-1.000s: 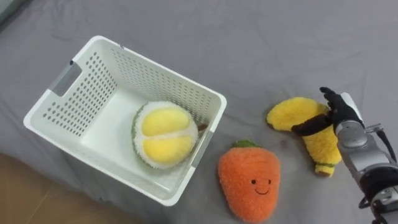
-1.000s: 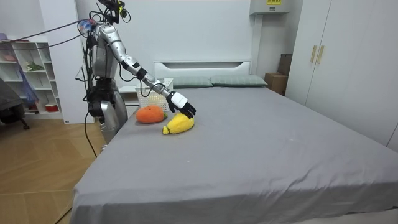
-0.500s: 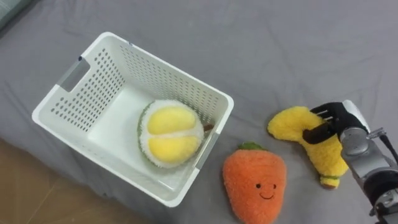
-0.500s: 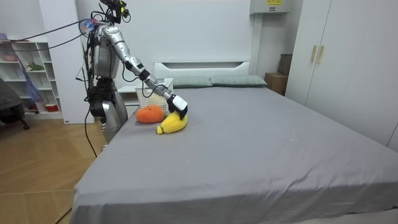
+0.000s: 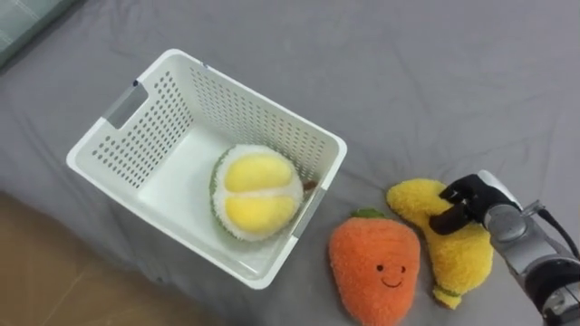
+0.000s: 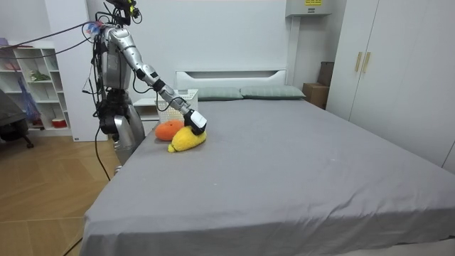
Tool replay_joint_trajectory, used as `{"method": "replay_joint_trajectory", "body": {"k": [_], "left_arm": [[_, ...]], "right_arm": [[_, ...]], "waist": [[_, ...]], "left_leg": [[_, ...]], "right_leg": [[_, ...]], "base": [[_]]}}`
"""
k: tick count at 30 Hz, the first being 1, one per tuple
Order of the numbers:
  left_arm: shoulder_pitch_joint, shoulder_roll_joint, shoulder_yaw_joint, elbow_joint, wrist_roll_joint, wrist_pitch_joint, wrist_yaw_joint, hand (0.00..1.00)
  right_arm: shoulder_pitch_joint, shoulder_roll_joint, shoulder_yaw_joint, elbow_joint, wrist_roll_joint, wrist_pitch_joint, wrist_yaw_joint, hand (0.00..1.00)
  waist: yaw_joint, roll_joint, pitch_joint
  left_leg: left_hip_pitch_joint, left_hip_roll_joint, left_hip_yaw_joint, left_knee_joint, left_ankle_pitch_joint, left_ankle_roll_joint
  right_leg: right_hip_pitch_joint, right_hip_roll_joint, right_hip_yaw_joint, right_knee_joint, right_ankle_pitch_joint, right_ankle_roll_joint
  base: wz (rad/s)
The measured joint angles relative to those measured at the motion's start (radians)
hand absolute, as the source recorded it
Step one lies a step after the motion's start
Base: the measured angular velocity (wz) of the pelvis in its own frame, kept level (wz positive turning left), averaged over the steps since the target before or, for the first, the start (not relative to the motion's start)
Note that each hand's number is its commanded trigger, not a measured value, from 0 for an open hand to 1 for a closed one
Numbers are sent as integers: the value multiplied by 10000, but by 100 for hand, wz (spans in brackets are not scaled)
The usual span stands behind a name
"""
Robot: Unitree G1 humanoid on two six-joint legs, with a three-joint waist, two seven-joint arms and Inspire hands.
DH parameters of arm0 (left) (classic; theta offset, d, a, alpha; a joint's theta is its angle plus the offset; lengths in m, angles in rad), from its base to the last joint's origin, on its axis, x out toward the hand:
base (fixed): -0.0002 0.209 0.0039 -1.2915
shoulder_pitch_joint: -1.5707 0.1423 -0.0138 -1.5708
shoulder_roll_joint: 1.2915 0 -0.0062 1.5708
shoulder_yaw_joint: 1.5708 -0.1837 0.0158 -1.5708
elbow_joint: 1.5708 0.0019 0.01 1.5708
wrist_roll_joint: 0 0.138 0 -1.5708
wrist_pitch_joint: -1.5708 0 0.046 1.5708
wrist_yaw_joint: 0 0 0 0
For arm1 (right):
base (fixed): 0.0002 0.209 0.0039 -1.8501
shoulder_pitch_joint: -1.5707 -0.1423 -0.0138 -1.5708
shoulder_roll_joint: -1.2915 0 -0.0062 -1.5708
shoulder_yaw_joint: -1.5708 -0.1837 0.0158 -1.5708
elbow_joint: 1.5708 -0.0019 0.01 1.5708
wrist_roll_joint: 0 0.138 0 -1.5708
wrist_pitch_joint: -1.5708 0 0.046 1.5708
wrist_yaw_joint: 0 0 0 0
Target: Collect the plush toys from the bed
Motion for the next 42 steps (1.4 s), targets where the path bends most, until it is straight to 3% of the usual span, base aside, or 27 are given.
{"method": "replay_joint_trajectory", "body": {"k": [5, 16, 19, 21, 30, 37, 42], "left_arm": [[33, -2, -153, -11, -175, -85, 77, 0], [231, -2, -107, -426, -162, -220, 7, 0], [405, -7, 110, -471, -164, -456, 74, 0], [511, -6, 356, -465, -174, -474, 154, 0], [1049, -70, 1066, -552, -165, -480, 502, 0], [1447, -135, 1385, -624, -142, -479, 519, 0], [1552, -152, 1401, -596, 58, -382, 569, 0]], "right_arm": [[351, 41, -290, 117, -85, -141, -67, 100], [776, 50, -961, -473, -71, -319, 193, 100], [993, 72, -1385, -850, -87, -310, 253, 100], [1172, 64, -1710, -1426, -125, -304, 209, 100], [2186, 80, -1817, -4528, -306, -264, 161, 100], [2424, 104, -2066, -7249, -324, -209, 232, 100], [2427, 481, -2066, -8423, -566, -120, 317, 100]], "waist": [[-4, 120, -19], [-157, 27, -82], [-318, 17, -92], [-548, -3, -146], [-810, -48, -288], [-890, -82, -299], [-940, -76, -294]], "left_leg": [[368, -42, -96, -179, 9, -1], [536, -59, -67, -261, 49, 3], [812, -59, 30, -370, 53, 10], [878, -50, 75, -388, 54, 12], [1787, 65, 523, -744, 86, -36], [2383, 61, 561, -824, 82, -32], [2436, 44, 536, -816, 70, -22]], "right_leg": [[318, 19, -13, -27, -4, 7], [435, -61, 33, -33, -4, 7], [643, -70, 90, -42, -7, 11], [672, -65, 160, -41, -7, 13], [1270, 9, 593, -65, -10, 17], [1800, 16, 744, -68, -11, 18], [1910, 3, 623, -56, -13, 22]], "base": [[5], [0], [-8], [-11], [-16], [-4], [2]]}}
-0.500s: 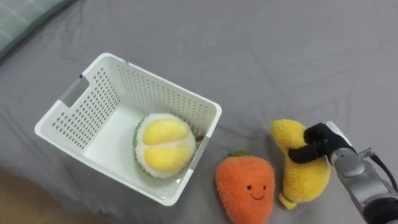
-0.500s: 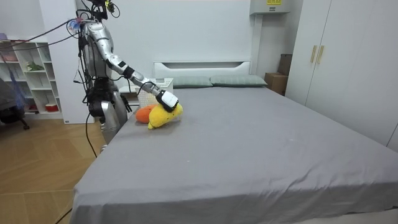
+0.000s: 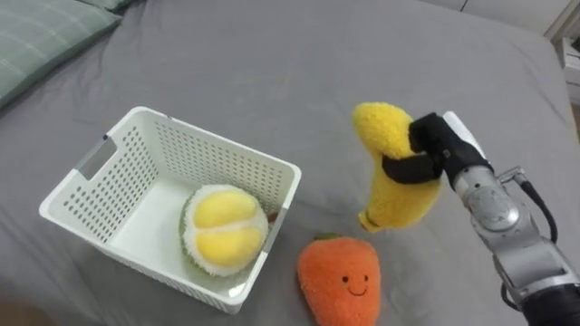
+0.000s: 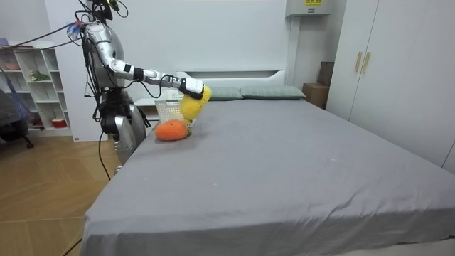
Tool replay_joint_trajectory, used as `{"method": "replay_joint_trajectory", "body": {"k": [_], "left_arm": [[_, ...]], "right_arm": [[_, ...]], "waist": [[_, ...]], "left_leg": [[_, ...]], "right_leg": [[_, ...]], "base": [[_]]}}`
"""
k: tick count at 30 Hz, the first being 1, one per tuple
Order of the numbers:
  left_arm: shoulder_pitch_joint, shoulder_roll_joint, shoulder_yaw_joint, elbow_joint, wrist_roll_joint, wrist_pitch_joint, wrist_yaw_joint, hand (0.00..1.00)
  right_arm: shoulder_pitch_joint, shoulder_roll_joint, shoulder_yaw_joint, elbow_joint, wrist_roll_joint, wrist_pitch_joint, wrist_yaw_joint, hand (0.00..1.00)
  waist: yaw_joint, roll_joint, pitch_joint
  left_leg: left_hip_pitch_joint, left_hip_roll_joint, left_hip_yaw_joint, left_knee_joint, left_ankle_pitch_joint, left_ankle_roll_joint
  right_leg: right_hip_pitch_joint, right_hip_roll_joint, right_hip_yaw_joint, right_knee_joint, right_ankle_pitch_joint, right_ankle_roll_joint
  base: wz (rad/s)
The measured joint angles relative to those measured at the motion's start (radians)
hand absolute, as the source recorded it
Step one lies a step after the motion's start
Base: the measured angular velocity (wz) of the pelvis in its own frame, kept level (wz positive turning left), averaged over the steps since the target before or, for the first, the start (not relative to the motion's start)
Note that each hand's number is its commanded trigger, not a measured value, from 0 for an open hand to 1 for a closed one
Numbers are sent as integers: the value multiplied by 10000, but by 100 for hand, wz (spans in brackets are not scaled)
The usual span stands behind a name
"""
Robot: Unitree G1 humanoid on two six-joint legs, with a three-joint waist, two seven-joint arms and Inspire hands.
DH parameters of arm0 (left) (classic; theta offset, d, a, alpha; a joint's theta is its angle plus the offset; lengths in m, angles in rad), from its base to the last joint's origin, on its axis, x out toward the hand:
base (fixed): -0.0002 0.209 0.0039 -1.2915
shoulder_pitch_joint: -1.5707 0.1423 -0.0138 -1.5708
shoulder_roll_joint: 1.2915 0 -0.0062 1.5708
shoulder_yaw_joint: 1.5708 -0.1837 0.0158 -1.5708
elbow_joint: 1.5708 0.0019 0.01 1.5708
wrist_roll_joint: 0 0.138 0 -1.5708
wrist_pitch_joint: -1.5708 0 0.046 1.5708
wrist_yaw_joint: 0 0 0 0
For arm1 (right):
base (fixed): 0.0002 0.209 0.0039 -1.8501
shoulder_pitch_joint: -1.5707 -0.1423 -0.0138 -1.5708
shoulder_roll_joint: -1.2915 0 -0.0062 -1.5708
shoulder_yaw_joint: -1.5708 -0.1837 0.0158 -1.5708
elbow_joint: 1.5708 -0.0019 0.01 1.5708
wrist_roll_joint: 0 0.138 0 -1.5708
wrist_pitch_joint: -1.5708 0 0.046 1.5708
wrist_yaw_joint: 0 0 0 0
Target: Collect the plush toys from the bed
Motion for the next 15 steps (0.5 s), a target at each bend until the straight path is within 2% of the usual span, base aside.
{"method": "replay_joint_trajectory", "body": {"k": [3, 5, 12, 15], "left_arm": [[47, -86, 20, -23, 21, 31, 220, 0], [38, -184, 36, -69, 156, 184, 359, 0], [-193, -399, 36, -143, 462, 205, 328, 0], [-193, -399, 119, -339, 729, 214, 323, 0]], "right_arm": [[172, 17, -1, -717, -273, 42, 25, 100], [201, 19, 1, -1239, -465, 42, 130, 100], [194, 115, 6, -2233, -698, 61, 409, 100], [183, 126, 5, -2852, -714, 312, 692, 100]], "waist": [[12, 38, 25], [55, 107, 59], [222, 147, 49], [308, 123, 52]], "left_leg": [[-26, -10, -32, 45, 3, 4], [-21, -10, -34, 45, 3, 4], [110, 4, 24, -20, 23, -16], [163, 7, 40, -100, 21, -14]], "right_leg": [[7, 0, -45, 5, 1, 2], [4, 8, -29, 4, 1, 2], [48, 74, 181, -13, -13, 8], [47, 40, 188, -19, -17, 15]], "base": [[5], [0], [-3], [-4]]}}
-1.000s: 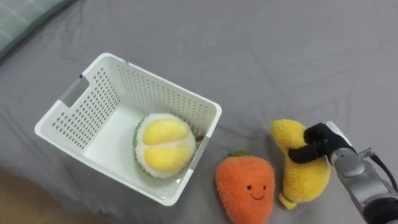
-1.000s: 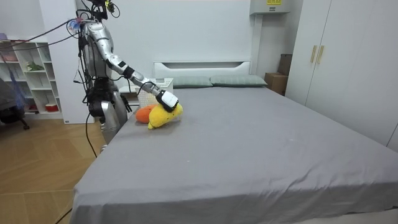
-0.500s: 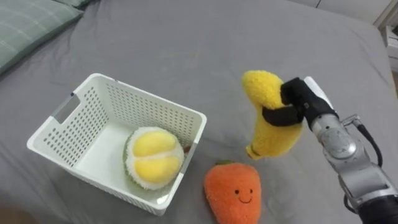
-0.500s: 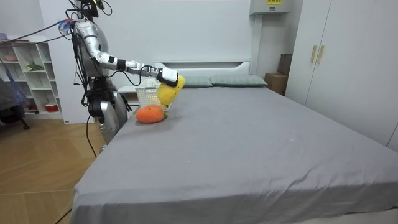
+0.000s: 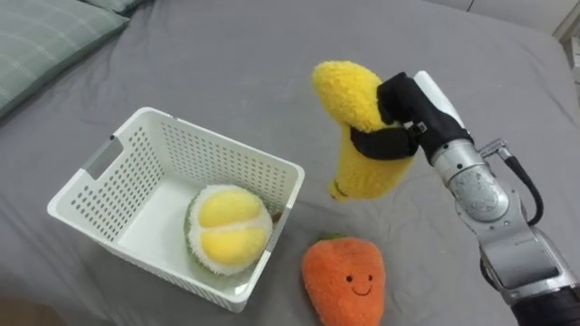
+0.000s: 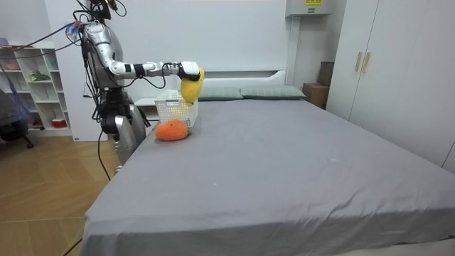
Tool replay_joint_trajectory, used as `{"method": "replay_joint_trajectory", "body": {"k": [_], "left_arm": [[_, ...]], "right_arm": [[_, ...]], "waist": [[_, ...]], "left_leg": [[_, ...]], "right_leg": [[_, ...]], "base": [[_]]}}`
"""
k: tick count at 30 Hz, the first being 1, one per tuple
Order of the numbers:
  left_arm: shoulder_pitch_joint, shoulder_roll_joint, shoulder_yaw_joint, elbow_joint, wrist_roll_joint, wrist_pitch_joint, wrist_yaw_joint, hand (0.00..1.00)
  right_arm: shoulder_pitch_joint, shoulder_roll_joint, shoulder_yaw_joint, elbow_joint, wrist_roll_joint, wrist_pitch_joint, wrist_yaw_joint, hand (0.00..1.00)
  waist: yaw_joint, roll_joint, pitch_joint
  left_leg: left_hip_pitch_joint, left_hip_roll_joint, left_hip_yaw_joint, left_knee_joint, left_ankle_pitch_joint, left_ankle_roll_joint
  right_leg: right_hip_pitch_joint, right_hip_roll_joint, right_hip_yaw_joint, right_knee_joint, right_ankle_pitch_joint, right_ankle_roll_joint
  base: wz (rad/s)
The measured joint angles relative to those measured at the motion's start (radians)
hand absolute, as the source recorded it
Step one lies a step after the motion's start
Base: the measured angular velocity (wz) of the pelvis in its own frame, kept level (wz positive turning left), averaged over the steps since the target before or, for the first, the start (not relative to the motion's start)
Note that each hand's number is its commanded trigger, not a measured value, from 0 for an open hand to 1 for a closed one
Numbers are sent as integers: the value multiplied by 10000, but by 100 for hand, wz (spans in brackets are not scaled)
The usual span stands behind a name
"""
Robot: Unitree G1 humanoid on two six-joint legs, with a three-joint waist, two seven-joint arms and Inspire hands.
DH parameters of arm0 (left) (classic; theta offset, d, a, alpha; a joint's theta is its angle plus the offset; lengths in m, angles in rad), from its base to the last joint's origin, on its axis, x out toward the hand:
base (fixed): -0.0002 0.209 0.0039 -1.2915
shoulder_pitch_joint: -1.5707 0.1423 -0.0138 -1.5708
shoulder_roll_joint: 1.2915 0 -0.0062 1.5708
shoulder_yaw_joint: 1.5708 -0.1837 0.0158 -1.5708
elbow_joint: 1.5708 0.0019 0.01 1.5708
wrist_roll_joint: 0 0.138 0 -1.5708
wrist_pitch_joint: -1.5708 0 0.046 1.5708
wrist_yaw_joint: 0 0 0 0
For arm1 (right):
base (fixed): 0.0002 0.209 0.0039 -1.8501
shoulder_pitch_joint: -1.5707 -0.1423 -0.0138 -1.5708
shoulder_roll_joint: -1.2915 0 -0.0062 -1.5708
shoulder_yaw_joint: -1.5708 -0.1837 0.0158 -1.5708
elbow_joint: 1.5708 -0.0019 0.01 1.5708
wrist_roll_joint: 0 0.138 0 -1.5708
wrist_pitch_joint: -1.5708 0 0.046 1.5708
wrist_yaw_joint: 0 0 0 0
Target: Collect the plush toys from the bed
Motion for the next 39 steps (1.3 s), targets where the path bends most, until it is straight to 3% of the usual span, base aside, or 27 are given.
{"method": "replay_joint_trajectory", "body": {"k": [4, 10, 12, 17, 18, 19, 20, 21, 25, 31, 39], "left_arm": [[-9, 4, 90, -6, 358, 2, -5, 0], [-51, -126, 134, 38, 440, 25, -5, 0], [-74, -176, 137, 28, 499, 200, -46, 0], [-68, -247, 150, -84, 826, 367, -232, 0], [-57, -246, 149, -84, 828, 370, -232, 0], [-60, -247, 146, -85, 828, 370, -232, 0], [-66, -246, 135, -76, 822, 373, -231, 0], [-99, -246, 127, -34, 819, 380, -232, 0], [-155, -254, 54, -39, 814, 406, -230, 0], [-158, -265, 82, -41, 821, 436, -251, 0], [-169, -370, 90, -219, 829, 457, -444, 0]], "right_arm": [[-93, 182, 0, -605, 15, 90, 424, 100], [-359, 969, 9, -895, 166, 130, 631, 100], [-399, 1297, 55, -895, 224, 219, 731, 100], [-606, 1483, 344, -890, 191, 389, 835, 100], [-610, 1484, 530, -890, 205, 396, 855, 95], [-610, 1484, 623, -890, 205, 405, 868, 74], [-626, 1496, 851, -890, 200, 440, 905, 26], [-631, 1586, 995, -888, 201, 530, 1000, 2], [-652, 1835, 1379, -755, 200, 605, 1061, 0], [-932, 1839, 1613, -382, 145, 622, 1066, 0], [-1038, 1826, 1609, 49, 112, 620, 1039, 0]], "waist": [[87, -10, 5], [367, 31, 43], [435, 43, 57], [690, 29, 66], [836, 31, 67], [877, 29, 68], [948, 28, 70], [1027, 26, 75], [1201, 6, 97], [1460, -65, 147], [1654, -79, 146]], "left_leg": [[44, -1, -43, -13, -2, 1], [97, -27, -145, -27, -9, 8], [121, -60, -343, -8, -9, 8], [-27, -142, -567, 5, -5, 7], [-22, -142, -572, 24, -5, 7], [-22, -143, -572, 28, -5, 8], [-24, -147, -593, 16, -5, 9], [-28, -150, -610, 11, -5, 10], [-61, -177, -721, -14, -1, 16], [-178, -211, -849, 40, 4, 23], [-191, -220, -886, 86, 4, 23]], "right_leg": [[48, -9, -40, -1, 0, 0], [128, -4, -170, 5, -5, 8], [244, -7, -275, -31, -10, 17], [263, 0, -282, -157, -31, 52], [263, -1, -283, -157, -32, 52], [263, -2, -286, -156, -32, 52], [265, -7, -315, -153, -32, 52], [268, -11, -337, -151, -32, 53], [281, -32, -425, -151, -43, 71], [256, -48, -569, -153, -59, 97], [276, -51, -596, -152, -61, 100]], "base": [[5], [3], [23], [15], [6], [0], [3], [5], [9], [7], [0]]}}
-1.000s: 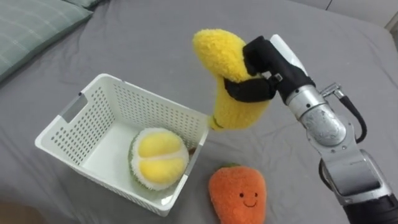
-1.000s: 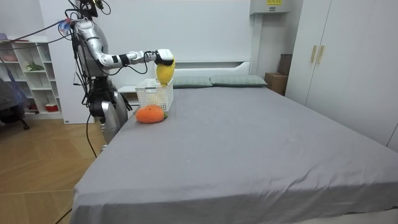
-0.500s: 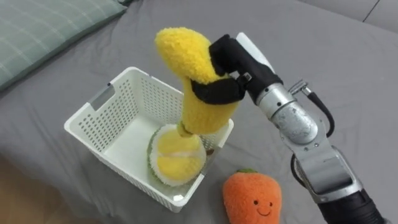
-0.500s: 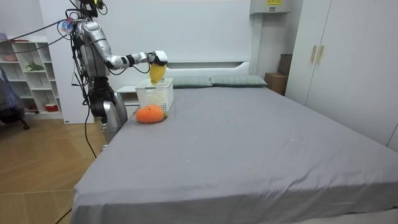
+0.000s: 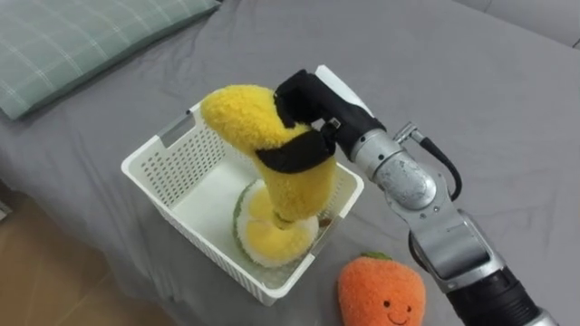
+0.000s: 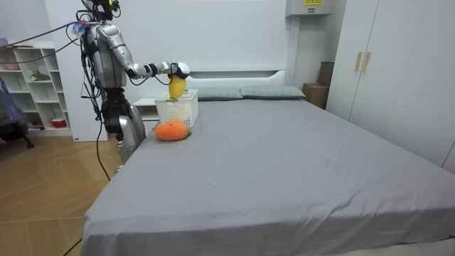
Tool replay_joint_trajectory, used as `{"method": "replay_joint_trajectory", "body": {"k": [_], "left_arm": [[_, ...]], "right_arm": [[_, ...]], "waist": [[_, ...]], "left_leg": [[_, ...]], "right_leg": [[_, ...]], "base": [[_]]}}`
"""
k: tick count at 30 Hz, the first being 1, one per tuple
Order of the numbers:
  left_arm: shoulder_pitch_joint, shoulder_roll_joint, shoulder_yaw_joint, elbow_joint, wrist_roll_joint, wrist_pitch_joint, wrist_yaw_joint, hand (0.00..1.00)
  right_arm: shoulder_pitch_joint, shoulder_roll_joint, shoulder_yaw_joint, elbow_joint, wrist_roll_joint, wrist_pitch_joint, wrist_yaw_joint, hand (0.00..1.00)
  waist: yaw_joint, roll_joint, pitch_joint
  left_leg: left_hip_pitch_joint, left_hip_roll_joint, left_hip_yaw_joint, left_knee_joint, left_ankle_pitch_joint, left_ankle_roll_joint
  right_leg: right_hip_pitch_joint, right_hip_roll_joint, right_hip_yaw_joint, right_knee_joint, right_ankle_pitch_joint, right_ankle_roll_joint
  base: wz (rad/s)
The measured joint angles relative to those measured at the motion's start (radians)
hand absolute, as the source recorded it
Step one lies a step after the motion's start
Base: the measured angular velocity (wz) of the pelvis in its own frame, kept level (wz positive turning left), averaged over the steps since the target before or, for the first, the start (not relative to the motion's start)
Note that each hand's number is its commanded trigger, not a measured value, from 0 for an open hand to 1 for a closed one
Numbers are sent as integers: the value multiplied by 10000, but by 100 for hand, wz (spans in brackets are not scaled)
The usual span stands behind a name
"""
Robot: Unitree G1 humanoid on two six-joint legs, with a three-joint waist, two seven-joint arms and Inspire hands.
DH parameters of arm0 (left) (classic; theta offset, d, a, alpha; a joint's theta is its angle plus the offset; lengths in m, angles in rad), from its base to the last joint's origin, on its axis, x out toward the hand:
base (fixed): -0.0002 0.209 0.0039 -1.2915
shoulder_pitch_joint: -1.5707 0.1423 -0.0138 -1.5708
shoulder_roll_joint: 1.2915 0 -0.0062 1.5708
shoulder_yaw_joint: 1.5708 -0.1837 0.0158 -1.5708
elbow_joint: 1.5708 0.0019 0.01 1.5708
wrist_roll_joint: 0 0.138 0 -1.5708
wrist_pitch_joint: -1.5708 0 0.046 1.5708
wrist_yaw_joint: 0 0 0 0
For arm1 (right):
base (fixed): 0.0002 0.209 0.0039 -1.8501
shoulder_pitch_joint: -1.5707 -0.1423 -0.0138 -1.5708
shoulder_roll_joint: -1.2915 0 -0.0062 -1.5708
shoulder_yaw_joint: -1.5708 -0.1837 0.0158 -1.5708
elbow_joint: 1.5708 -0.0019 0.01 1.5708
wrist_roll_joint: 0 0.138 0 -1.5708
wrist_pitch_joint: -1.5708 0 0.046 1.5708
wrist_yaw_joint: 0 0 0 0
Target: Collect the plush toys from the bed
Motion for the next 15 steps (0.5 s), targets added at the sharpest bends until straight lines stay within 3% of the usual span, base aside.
{"method": "replay_joint_trajectory", "body": {"k": [8, 15], "left_arm": [[0, 35, 82, -1, 164, 11, 1, 0], [-38, 76, 81, -104, 594, 108, 25, 0]], "right_arm": [[1, -28, -6, 1, -289, 0, -97, 0], [3, -138, -12, 47, -431, 0, -145, 0]], "waist": [[-17, -200, -2], [-345, -249, -9]], "left_leg": [[3, 2, 3, 68, 0, -1], [-80, -25, -41, 114, -1, 2]], "right_leg": [[-8, 5, 16, -3, -1, 1], [-23, -1, 81, -2, 0, 1]], "base": [[0], [2]]}}
